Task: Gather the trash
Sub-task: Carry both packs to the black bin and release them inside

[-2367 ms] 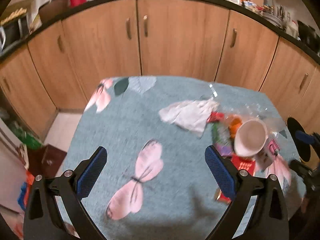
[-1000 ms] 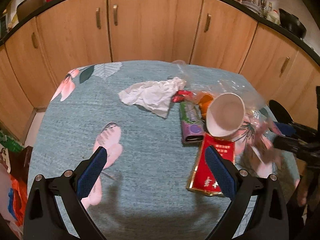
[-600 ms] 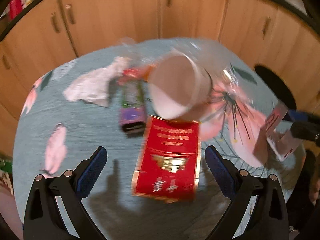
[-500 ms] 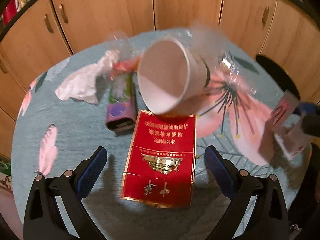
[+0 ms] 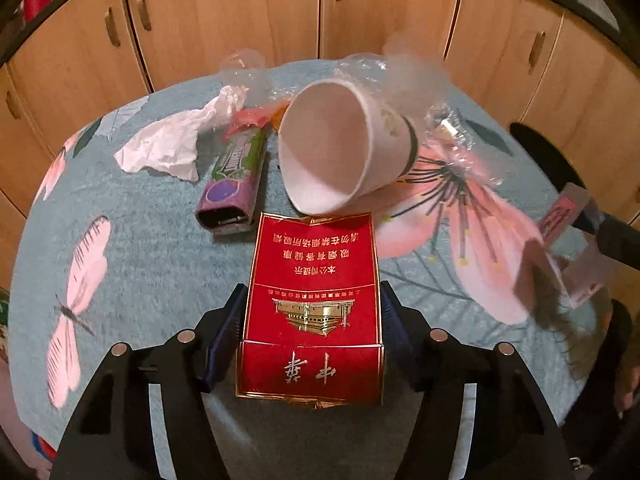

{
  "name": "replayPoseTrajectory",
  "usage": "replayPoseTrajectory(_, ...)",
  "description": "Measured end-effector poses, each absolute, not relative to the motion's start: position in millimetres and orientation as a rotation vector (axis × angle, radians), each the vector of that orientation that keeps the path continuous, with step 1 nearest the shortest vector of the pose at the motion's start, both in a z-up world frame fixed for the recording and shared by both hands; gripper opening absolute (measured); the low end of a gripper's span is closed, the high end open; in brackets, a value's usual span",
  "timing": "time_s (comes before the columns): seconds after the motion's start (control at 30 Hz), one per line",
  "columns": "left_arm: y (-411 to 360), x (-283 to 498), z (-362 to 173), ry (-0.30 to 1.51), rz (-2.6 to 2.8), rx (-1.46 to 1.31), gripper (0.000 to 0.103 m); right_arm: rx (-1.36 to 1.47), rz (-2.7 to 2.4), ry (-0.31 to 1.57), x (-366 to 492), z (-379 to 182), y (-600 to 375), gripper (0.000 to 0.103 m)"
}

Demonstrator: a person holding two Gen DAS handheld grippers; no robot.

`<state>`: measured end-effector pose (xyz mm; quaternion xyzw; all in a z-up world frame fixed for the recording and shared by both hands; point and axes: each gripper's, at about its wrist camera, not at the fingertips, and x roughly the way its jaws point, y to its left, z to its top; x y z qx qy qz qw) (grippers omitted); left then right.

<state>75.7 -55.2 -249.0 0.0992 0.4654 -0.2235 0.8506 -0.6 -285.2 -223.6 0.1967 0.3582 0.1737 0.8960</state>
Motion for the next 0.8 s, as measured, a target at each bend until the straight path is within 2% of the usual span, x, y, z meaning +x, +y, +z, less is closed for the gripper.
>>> replayPoseTrajectory(0.23,-67,45,-225,0.941,-0.6,0.157,0.06,0.422,0.329,0.727,-8,-224,-297,0.057)
replayPoseTrajectory(0.47,-138,30,-210,0.885,-0.75,0.251,0.06,0.435,0.243,0.699,-23,-222,-330,0.057)
replayPoseTrajectory(0.8,-238,46,-184,0.831,-0.907,0.338,0.061,0.414,-0.077,0.593,-46,-195,-459,0.057)
